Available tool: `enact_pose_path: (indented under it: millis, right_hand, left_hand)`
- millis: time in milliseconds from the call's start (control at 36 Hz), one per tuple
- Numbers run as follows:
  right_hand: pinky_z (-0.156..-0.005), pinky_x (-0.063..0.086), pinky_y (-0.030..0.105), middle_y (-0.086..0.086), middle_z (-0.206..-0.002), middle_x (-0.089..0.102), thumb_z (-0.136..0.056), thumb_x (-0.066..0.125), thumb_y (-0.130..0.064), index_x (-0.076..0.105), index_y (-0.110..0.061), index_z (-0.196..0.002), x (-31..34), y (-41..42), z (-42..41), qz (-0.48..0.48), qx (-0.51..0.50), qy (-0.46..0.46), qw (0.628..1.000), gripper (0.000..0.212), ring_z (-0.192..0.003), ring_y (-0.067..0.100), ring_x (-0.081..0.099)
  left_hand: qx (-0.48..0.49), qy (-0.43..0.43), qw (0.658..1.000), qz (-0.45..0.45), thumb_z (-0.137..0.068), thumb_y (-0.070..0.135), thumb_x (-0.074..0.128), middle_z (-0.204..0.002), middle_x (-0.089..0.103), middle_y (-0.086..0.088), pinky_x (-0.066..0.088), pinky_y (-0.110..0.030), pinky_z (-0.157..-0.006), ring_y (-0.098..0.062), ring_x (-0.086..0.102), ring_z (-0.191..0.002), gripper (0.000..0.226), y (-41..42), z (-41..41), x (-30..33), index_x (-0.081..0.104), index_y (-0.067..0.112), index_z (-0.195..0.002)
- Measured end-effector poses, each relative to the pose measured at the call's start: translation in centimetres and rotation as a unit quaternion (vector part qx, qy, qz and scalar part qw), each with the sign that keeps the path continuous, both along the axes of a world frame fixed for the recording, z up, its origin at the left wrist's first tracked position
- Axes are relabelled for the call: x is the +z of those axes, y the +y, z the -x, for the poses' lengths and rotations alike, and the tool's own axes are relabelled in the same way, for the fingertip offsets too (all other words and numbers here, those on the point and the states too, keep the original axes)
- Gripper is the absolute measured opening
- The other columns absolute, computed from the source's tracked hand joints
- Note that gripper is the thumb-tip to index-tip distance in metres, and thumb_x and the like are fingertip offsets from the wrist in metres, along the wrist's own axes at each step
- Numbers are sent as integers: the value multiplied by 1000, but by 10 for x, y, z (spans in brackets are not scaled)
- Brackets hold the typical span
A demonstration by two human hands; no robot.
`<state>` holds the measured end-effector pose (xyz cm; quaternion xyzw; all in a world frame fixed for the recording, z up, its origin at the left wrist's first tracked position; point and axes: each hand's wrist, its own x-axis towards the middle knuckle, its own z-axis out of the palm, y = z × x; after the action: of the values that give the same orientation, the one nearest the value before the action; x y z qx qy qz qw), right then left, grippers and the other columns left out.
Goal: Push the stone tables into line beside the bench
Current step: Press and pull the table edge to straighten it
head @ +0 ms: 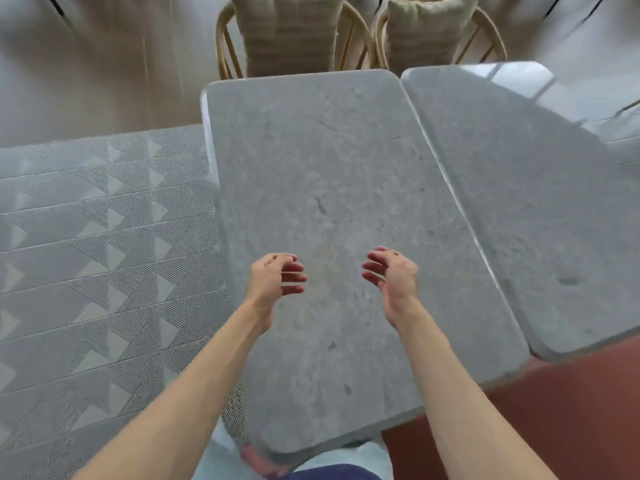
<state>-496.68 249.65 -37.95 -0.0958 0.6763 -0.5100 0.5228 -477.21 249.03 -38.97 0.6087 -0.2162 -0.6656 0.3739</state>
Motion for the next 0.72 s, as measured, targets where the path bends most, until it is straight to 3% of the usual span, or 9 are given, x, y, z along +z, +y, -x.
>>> enact_pose_path:
  millis: [194, 250, 361, 417, 472, 528, 611, 722]
  right_hand:
    - [-60, 53, 30, 6, -81, 67, -94, 49, -4, 62, -11, -88, -17, 0, -155, 30, 3, 9, 1000, 16, -62, 16, 63]
    - [-68, 55, 35, 6, -87, 68, -95, 52, -11, 64, -10, -97, -19, -2, -215, 36, 47, -14, 998, 12, -72, 18, 65]
    - [-89, 55, 47, 9, -117, 68, -101, 50, -30, 61, -9, -122, 7, -17, -345, 65, 201, -67, 975, 32, -108, 23, 65]
    - [-95, 53, 51, -3, -123, 66, -102, 49, -35, 59, -23, -127, 27, -30, -396, 81, 259, -63, 960, 30, -116, 14, 61]
    - [-97, 51, 47, -25, -115, 63, -99, 49, -44, 58, -42, -122, 47, -47, -430, 91, 308, -48, 946, 24, -112, 1, 58]
    - [-102, 48, 44, -33, -116, 56, -93, 51, -57, 53, -52, -122, 66, -65, -451, 104, 352, -42, 929, 30, -114, -3, 53]
    - [-105, 46, 46, -20, -137, 52, -89, 49, -61, 48, -42, -139, 88, -100, -473, 129, 379, -46, 915, 53, -127, 4, 50]
    - [-103, 49, 48, -13, -142, 54, -91, 51, -56, 50, -37, -140, 103, -150, -488, 168, 370, -51, 912, 53, -129, 8, 53]
  left_hand:
    - [-48, 39, 995, 81, -99, 12, 50, -85, 71, -11, 58, -37, -67, -25, 69, -75, 16, -16, -144, -11, 65, 7, -94]
    - [-61, 27, 994, 92, -99, 13, 50, -90, 72, -11, 56, -41, -75, -27, 68, -84, 17, -16, -188, -10, 66, 9, -97]
    - [-106, 13, 986, 127, -101, 24, 50, -112, 72, -6, 57, -43, -81, -23, 68, -106, 22, -19, -271, 17, 68, 18, -112]
    - [-115, -5, 982, 153, -98, 38, 51, -120, 70, 4, 53, -48, -87, -16, 65, -113, 25, -27, -312, 38, 67, 29, -116]
    - [-110, -44, 979, 163, -88, 58, 52, -127, 65, 14, 46, -52, -101, -10, 59, -122, 36, -39, -349, 59, 65, 42, -119]
    - [-113, -73, 974, 184, -84, 67, 50, -132, 62, 20, 39, -51, -108, -3, 54, -127, 46, -54, -380, 76, 61, 47, -124]
    - [-117, -78, 967, 211, -83, 72, 48, -137, 57, 22, 38, -51, -111, -2, 51, -131, 55, -83, -409, 101, 58, 47, -130]
    - [-97, -79, 964, 235, -84, 71, 48, -137, 58, 19, 44, -50, -108, -4, 52, -130, 53, -131, -421, 124, 59, 46, -130]
